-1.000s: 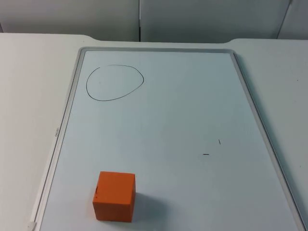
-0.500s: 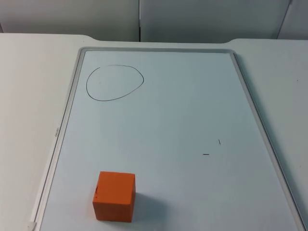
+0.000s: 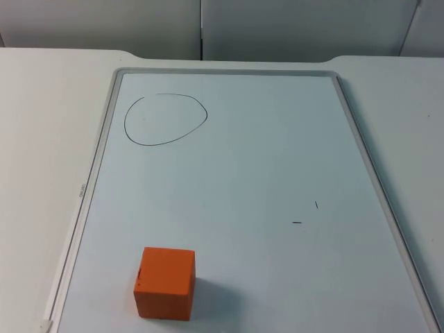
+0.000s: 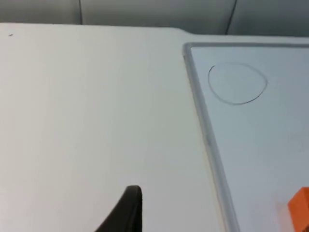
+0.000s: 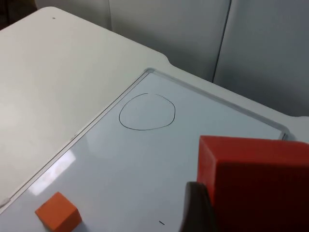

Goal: Pick up one cube with the left hand and another cube with the right hand. First place the cube in the right hand at the target position, then stack the cube in the left hand on top.

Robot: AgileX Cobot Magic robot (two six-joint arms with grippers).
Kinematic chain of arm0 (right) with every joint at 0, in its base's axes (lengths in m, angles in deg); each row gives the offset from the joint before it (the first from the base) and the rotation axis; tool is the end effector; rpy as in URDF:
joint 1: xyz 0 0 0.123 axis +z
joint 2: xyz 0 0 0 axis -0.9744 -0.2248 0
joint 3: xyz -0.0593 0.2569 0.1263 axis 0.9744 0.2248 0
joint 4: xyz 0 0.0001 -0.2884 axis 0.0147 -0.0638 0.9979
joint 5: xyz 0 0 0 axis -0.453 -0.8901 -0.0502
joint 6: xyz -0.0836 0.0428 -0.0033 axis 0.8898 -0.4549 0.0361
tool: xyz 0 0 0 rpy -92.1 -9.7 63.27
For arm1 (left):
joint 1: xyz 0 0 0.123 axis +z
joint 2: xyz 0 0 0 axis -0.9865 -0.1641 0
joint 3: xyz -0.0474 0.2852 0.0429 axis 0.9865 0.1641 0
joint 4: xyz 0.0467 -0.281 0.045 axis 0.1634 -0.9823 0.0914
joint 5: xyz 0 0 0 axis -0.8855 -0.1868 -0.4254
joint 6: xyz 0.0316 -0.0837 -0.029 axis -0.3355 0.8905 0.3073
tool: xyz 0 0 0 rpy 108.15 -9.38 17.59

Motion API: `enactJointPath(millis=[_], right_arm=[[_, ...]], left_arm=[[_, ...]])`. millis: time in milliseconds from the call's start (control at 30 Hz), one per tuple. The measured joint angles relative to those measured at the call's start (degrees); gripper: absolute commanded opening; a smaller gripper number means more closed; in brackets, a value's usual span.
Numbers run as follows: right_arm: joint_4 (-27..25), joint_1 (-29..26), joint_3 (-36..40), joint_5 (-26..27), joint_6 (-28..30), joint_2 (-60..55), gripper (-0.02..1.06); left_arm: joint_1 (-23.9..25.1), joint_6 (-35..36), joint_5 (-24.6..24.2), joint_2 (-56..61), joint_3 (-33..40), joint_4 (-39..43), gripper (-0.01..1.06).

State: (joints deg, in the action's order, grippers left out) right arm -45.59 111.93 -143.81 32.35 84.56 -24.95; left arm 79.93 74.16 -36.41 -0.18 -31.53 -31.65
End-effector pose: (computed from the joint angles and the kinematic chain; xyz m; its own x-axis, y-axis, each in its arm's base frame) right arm 0.1261 0.0809 0.4438 -0.3462 -0.3286 -0.8787 -0.5519 0.8288 -0.0924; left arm 0.0153 -0.0094 0.3133 -0.4333 -0.0619 -0.8991 0.0705 0.9922 -0.1023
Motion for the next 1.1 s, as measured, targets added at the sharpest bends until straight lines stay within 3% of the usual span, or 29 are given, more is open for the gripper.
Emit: enactJointPath(millis=[233, 367, 567, 700, 867, 1033, 1100], right_arm=[[-0.03, 0.0, 0.0, 0.51, 0.33, 0.0, 0.0], [-0.13, 0.0, 0.0, 1.31, 0.43, 0.0, 0.0], [-1.35, 0.0, 0.0, 2.27, 1.24, 0.0, 0.0], [-1.47, 0.0, 0.0, 2.67, 1.58, 0.0, 0.0], [-1.47, 0.0, 0.0, 3.06, 1.65, 0.0, 0.0], [-1.47, 0.0, 0.0, 3.91, 1.65, 0.0, 0.0], [-1.47, 0.0, 0.0, 3.91, 1.65, 0.0, 0.0]], left_arm=[[0.0, -4.61, 1.39, -8.29, -9.81, -7.84, 1.05], [0.0, -13.91, 4.28, -19.12, -16.42, -18.98, 1.05], [0.0, -19.84, 6.81, -30.63, -17.92, -26.12, 1.05], [0.0, -26.32, 7.67, -44.78, -17.92, -31.66, 1.05], [-0.39, -29.51, 7.91, -53.67, -17.92, -33.99, 1.05], [-7.06, -30.46, 11.38, -65.11, -17.92, -33.99, 1.05], [-12.29, -29.28, 14.22, -68.94, -17.92, -32.78, 1.05]])
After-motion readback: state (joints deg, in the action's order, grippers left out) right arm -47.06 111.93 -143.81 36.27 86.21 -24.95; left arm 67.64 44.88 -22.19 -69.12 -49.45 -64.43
